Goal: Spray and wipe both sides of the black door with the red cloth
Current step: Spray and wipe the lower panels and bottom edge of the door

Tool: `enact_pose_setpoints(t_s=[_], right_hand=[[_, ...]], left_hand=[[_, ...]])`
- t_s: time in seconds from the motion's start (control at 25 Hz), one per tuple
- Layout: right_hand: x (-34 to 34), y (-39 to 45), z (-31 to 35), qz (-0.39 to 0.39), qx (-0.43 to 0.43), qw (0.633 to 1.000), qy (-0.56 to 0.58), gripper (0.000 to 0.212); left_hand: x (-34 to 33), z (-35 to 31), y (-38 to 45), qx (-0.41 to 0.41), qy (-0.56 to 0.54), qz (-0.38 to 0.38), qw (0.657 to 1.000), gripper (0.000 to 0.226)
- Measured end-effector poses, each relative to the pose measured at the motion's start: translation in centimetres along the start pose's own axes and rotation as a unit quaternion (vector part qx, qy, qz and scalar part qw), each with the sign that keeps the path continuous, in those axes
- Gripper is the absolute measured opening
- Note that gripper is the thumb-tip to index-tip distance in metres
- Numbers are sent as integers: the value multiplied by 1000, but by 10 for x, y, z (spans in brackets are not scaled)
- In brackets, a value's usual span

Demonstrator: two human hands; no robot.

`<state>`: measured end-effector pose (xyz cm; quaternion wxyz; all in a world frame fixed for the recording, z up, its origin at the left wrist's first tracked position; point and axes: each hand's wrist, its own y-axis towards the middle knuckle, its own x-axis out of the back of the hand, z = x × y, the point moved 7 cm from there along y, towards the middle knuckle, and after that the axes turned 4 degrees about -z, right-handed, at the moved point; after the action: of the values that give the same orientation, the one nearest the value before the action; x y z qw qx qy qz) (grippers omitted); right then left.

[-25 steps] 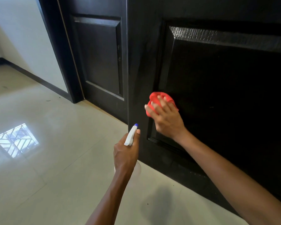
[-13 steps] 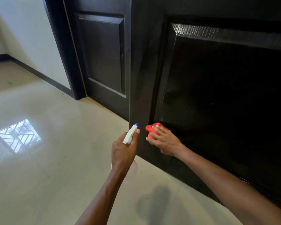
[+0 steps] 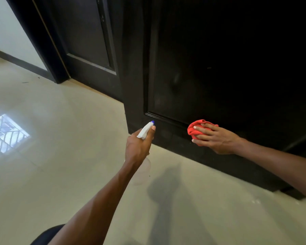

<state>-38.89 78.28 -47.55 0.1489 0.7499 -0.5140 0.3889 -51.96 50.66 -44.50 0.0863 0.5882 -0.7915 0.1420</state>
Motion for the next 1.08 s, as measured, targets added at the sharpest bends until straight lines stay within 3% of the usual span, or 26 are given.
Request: enact_pose_setpoints(t_s=[0.2, 0.48, 0.6, 0.68, 0.76, 0.8, 0.84, 0.92, 0.96, 1.0, 1.08], right_hand=[[5, -54, -5, -34, -36, 998, 44, 87], [-17, -183, -1, 17, -100, 995, 10, 94], [-17, -237, -3, 23, -172, 985, -10, 86], [-12, -269, -4, 31, -269, 963, -5, 85], [-5, -287, 2, 5, -417, 909, 9, 81], [-4, -291, 9, -23, -505, 862, 29, 78], [-5, -300, 19, -65, -598, 797, 57, 73], [-14, -312, 45, -165, -746, 627, 154, 66], [-22, -313, 57, -202, -784, 547, 210, 65], [-29, -311, 64, -230, -799, 494, 254, 64], [-37, -308, 68, -264, -795, 464, 289, 66]], left_hand=[[-35, 23, -22, -21, 48, 67, 996, 59], [-106, 39, -58, -65, 102, 196, 973, 50], [-146, 28, -68, -69, 80, 233, 967, 48], [-172, 16, -78, -70, 49, 250, 965, 49], [-197, 6, -89, -84, 48, 273, 957, 50], [-208, 4, -94, -90, 54, 283, 953, 51], [-220, 4, -100, -94, 59, 294, 949, 50], [-242, 6, -110, -93, 72, 310, 943, 50], [-252, 6, -115, -91, 81, 314, 942, 49], [-261, 7, -118, -89, 85, 316, 941, 50], [-272, 11, -122, -86, 92, 316, 940, 57]])
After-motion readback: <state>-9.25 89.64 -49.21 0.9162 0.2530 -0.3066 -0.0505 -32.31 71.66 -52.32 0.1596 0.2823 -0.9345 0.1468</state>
